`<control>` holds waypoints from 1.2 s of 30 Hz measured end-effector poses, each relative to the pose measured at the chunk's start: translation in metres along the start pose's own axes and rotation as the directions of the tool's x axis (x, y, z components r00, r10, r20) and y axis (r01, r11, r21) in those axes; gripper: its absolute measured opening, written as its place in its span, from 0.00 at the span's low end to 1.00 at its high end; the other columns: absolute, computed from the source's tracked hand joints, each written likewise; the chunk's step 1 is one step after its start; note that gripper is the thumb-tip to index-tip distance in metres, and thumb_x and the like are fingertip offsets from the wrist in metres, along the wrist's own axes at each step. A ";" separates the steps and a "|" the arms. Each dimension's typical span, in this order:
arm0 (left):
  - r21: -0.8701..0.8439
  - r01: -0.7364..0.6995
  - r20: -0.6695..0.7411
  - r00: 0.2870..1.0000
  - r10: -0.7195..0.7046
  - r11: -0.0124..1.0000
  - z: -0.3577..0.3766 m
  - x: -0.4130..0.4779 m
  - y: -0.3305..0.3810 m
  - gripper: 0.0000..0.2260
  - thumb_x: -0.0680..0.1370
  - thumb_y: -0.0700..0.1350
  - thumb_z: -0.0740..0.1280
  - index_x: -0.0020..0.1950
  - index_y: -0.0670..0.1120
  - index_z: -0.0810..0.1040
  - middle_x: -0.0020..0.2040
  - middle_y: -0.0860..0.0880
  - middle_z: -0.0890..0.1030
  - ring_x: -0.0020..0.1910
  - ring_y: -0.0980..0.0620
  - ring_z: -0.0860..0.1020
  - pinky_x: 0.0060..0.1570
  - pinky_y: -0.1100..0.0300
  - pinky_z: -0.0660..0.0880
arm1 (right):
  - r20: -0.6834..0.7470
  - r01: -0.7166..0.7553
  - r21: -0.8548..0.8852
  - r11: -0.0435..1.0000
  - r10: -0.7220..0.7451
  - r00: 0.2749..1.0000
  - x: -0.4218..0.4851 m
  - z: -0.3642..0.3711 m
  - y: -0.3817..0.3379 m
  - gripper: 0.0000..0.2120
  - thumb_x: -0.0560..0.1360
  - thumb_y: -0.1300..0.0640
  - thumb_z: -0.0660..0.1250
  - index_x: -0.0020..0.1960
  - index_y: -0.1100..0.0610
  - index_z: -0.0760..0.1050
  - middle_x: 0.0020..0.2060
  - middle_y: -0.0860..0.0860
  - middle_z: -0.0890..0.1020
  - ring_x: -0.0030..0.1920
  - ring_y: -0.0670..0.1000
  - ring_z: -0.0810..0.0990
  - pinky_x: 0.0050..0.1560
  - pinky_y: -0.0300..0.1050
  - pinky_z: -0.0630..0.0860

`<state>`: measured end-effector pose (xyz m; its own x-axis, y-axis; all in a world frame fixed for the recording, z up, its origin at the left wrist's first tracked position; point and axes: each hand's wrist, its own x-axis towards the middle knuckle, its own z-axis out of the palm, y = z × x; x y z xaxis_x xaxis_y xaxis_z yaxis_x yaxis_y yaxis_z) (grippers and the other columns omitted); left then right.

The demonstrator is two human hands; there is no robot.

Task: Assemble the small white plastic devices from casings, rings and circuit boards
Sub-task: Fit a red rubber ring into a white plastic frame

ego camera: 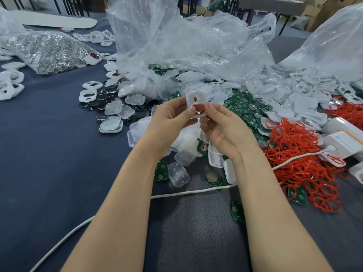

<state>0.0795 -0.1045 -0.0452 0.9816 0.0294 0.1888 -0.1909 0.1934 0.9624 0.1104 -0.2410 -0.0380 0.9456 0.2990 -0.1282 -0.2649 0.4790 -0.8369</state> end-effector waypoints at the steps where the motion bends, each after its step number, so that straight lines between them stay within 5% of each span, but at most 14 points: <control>1: -0.005 0.008 -0.009 1.000 -0.008 1.000 0.001 0.000 -0.001 0.10 0.80 0.36 0.63 0.54 0.48 0.79 0.47 0.54 0.85 0.49 0.57 0.82 0.49 0.65 0.77 | -0.022 0.028 -0.047 0.999 -0.029 0.999 0.001 0.000 0.001 0.06 0.77 0.64 0.63 0.43 0.61 0.76 0.30 0.51 0.79 0.28 0.44 0.75 0.32 0.34 0.76; 3: -0.016 0.034 -0.060 0.998 -0.035 0.999 0.002 0.001 -0.003 0.09 0.80 0.35 0.63 0.52 0.47 0.79 0.44 0.52 0.85 0.47 0.56 0.83 0.49 0.64 0.78 | -0.092 0.128 -0.285 0.950 -0.160 0.983 0.002 0.000 0.004 0.04 0.77 0.63 0.66 0.44 0.60 0.77 0.32 0.52 0.81 0.29 0.45 0.77 0.37 0.38 0.77; 7: 0.024 0.056 -0.144 0.988 -0.052 0.998 0.004 0.003 -0.007 0.07 0.80 0.36 0.64 0.52 0.46 0.78 0.43 0.51 0.84 0.43 0.58 0.82 0.48 0.64 0.79 | -0.097 0.251 -0.749 0.614 -0.475 0.875 0.003 0.005 0.013 0.03 0.75 0.58 0.69 0.43 0.56 0.77 0.36 0.52 0.83 0.36 0.49 0.82 0.42 0.44 0.79; 10: 0.040 0.058 -0.163 0.985 -0.050 0.998 0.004 0.004 -0.007 0.07 0.80 0.36 0.63 0.52 0.47 0.78 0.43 0.52 0.84 0.44 0.59 0.83 0.47 0.66 0.78 | -0.004 0.318 -0.838 0.444 -0.587 0.810 0.002 0.006 0.015 0.05 0.76 0.57 0.69 0.42 0.54 0.75 0.38 0.51 0.81 0.38 0.50 0.78 0.42 0.44 0.76; 14: 0.021 0.071 -0.171 0.983 -0.067 0.997 0.005 0.003 -0.008 0.07 0.80 0.37 0.63 0.55 0.45 0.78 0.47 0.50 0.84 0.47 0.58 0.82 0.48 0.66 0.78 | 0.073 0.371 -0.860 0.351 -0.635 0.769 0.002 0.005 0.016 0.04 0.76 0.58 0.68 0.43 0.55 0.75 0.40 0.54 0.80 0.40 0.53 0.77 0.44 0.51 0.76; 20: -0.134 0.111 -0.202 0.970 -0.137 0.985 0.004 0.006 -0.007 0.06 0.80 0.36 0.63 0.52 0.45 0.78 0.43 0.50 0.83 0.43 0.57 0.82 0.46 0.66 0.78 | 0.020 0.357 -0.797 0.487 -0.569 0.822 0.002 0.004 0.009 0.08 0.76 0.59 0.68 0.40 0.51 0.74 0.33 0.47 0.76 0.35 0.49 0.73 0.41 0.45 0.75; 26: -0.075 0.093 -0.180 0.978 -0.105 0.993 0.004 0.004 -0.006 0.09 0.79 0.34 0.63 0.50 0.47 0.79 0.42 0.53 0.84 0.45 0.57 0.82 0.47 0.66 0.78 | 0.029 0.355 -0.824 0.441 -0.594 0.804 0.001 0.005 0.011 0.04 0.75 0.58 0.70 0.42 0.56 0.77 0.38 0.56 0.81 0.40 0.57 0.78 0.44 0.52 0.77; 36: 0.035 0.061 -0.207 0.977 -0.053 0.997 0.008 0.002 -0.005 0.10 0.80 0.36 0.62 0.50 0.50 0.77 0.43 0.55 0.83 0.44 0.61 0.81 0.46 0.69 0.77 | 0.051 0.358 -0.850 0.386 -0.617 0.785 0.002 0.004 0.013 0.06 0.75 0.57 0.69 0.42 0.60 0.78 0.37 0.57 0.80 0.39 0.57 0.78 0.44 0.59 0.76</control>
<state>0.0824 -0.1132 -0.0476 0.9708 0.2212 0.0932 -0.1304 0.1601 0.9785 0.1083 -0.2306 -0.0470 0.8963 -0.0192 0.4429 0.3972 -0.4092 -0.8214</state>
